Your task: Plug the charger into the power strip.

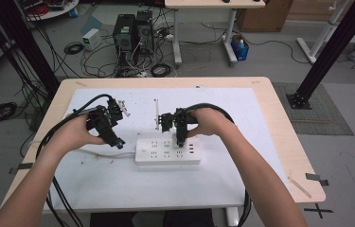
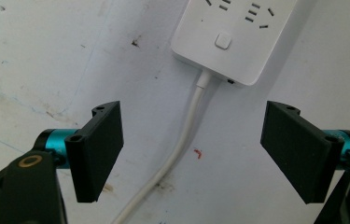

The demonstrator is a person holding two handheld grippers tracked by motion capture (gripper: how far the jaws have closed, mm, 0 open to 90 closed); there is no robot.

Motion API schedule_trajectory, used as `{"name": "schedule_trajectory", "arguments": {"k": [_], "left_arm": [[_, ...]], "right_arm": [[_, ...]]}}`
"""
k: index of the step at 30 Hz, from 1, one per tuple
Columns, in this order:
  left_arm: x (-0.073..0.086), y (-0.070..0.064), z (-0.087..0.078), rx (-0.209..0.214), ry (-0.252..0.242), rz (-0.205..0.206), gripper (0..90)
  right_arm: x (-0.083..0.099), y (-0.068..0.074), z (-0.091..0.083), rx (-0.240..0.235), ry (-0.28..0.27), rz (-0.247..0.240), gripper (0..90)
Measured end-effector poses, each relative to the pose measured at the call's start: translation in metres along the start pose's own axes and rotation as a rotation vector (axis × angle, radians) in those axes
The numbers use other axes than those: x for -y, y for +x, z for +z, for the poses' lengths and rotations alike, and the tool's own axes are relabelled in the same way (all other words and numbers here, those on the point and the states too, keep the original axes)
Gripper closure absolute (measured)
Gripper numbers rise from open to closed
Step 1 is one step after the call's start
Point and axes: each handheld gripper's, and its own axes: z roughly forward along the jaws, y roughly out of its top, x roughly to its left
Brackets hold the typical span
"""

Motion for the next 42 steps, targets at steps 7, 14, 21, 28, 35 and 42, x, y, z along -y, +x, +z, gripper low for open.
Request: {"name": "schedule_trajectory", "arguments": {"k": [7,14,21,28,35,42], "left_arm": [[0.003,-0.001,0.004,0.011,0.000,-0.002,21.2],[0.002,0.003,0.007,0.018,0.000,-0.013,21.2],[-0.003,0.001,0.009,0.025,-0.004,-0.001,21.2],[0.002,0.007,0.008,0.007,-0.019,-0.022,21.2],[0.013,0.022,0.006,-0.055,-0.031,-0.083,21.2],[0.014,0.031,0.007,-0.068,-0.019,-0.088,21.2]], "right_arm": [[0.001,-0.003,0.007,-0.019,0.012,-0.021,63.6],[0.010,-0.003,0.010,-0.024,-0.059,-0.014,63.7],[0.008,-0.001,0.015,0.003,-0.074,-0.033,63.4],[0.016,-0.007,-0.001,-0.029,-0.139,0.123,31.5],[0.079,-0.013,-0.040,0.084,-0.157,0.534,22.0],[0.148,-0.007,-0.053,0.123,-0.158,0.799,22.0]]}}
